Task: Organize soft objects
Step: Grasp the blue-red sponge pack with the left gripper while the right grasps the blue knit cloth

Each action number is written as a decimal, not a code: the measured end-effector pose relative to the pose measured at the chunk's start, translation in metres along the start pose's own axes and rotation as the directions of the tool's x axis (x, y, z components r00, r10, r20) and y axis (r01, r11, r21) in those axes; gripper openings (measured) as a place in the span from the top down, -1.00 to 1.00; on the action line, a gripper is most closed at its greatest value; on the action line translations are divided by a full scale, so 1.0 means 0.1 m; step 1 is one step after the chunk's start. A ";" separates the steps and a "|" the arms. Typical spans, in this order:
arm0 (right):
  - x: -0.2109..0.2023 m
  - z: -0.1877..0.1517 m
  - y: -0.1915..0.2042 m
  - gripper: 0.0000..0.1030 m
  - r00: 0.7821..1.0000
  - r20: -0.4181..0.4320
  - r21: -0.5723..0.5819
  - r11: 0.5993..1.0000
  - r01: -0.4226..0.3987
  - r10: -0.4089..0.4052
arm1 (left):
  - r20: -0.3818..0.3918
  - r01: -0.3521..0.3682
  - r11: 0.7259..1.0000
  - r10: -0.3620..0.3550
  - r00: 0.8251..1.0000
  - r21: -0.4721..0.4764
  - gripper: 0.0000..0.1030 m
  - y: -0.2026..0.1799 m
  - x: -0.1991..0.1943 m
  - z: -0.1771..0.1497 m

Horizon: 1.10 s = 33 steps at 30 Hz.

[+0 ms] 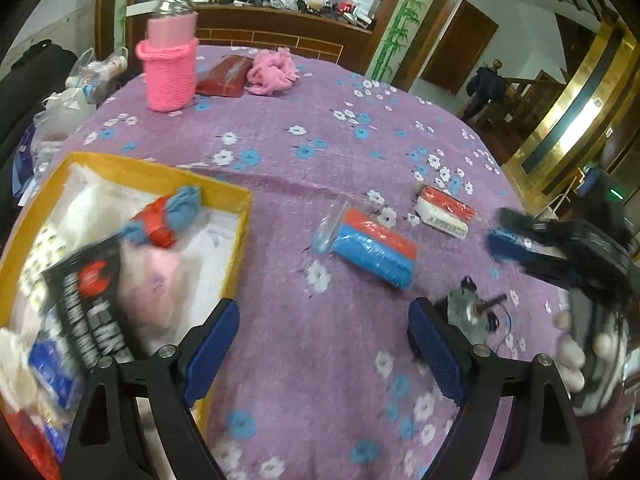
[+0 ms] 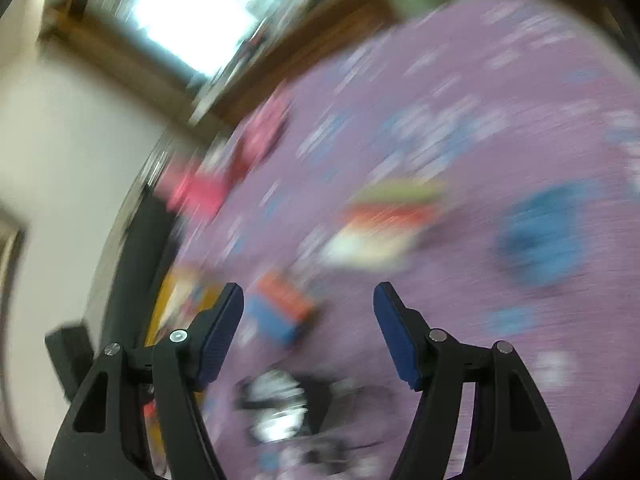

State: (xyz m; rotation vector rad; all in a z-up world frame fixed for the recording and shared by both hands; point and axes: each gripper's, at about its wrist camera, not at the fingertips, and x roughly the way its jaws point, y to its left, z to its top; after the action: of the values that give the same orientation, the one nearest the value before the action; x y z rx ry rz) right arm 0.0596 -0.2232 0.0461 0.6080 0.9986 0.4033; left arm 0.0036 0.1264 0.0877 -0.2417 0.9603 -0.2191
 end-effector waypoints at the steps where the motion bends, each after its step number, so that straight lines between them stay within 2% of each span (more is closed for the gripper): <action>1: -0.12 0.02 -0.10 -0.39 0.998 0.048 0.025 0.999 0.046 -0.047 | -0.007 -0.003 1.000 0.003 1.000 -0.001 -0.69 -0.04 0.07 0.04; 3: -0.31 0.05 -0.34 -0.42 0.978 0.135 0.077 0.985 0.153 -0.162 | -0.029 0.005 1.000 -0.005 1.000 -0.009 -0.68 -0.13 0.26 0.14; 5: -0.32 0.05 -0.46 -0.42 0.966 0.147 0.095 0.975 0.200 -0.213 | -0.059 0.009 1.000 -0.011 0.998 -0.023 -0.64 -0.20 0.47 0.22; 7: -0.27 0.03 -0.53 -0.42 0.962 0.156 0.113 0.971 0.210 -0.226 | -0.098 0.017 0.999 -0.020 0.995 -0.028 -0.64 -0.26 0.74 0.32; 9: -0.23 -0.01 -0.61 -0.42 0.954 0.173 0.137 0.965 0.223 -0.245 | -0.119 -0.017 0.999 0.014 0.993 -0.030 -0.64 -0.30 0.94 0.39; 11: -0.24 -0.03 -0.71 -0.42 0.951 0.169 0.168 0.958 0.233 -0.261 | -0.128 -0.021 0.999 0.015 0.992 -0.041 -0.65 -0.32 1.07 0.45; 14: -0.16 0.02 -0.88 -0.42 0.959 0.138 0.192 0.957 0.219 -0.248 | -0.145 -0.040 0.998 0.033 0.989 -0.043 -0.65 -0.37 1.20 0.48; 17: -0.08 0.03 -0.92 -0.42 0.973 0.116 0.186 0.967 0.177 -0.200 | -0.175 -0.051 0.999 0.046 0.984 -0.020 -0.68 -0.48 1.41 0.49; 20: -0.02 0.04 -0.86 -0.42 0.969 0.111 0.147 0.968 0.202 -0.219 | -0.160 -0.053 0.998 0.056 0.985 0.022 -0.65 -0.60 1.54 0.54; 23: 0.03 0.04 -0.80 -0.42 0.962 0.106 0.104 0.965 0.242 -0.253 | -0.150 -0.066 0.995 0.076 0.986 0.069 -0.37 -0.65 1.61 0.58; 25: 0.05 0.03 -0.77 -0.42 0.957 0.108 0.082 0.961 0.263 -0.271 | -0.133 -0.064 0.994 0.074 0.988 0.084 0.02 -0.62 1.59 0.57; 27: 0.06 0.02 -0.75 -0.42 0.951 0.113 0.055 0.958 0.283 -0.288 | -0.113 -0.047 0.994 0.058 0.992 0.096 0.23 -0.57 1.54 0.55; 30: 0.08 0.00 -0.72 -0.42 0.941 0.120 0.027 0.949 0.315 -0.316 | -0.091 -0.020 0.996 0.028 0.995 0.092 0.24 -0.51 1.42 0.54; 33: 0.08 -0.01 -0.72 -0.42 0.939 0.123 0.025 0.947 0.319 -0.320 | -0.093 -0.020 0.995 0.030 0.995 0.098 0.11 -0.51 1.41 0.53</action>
State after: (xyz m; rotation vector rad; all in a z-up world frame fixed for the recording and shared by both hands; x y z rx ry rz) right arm 0.0651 -0.2733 -0.0053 0.4578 0.9575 0.0733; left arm 0.1220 0.0424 0.0229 -0.1309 1.0431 -0.2552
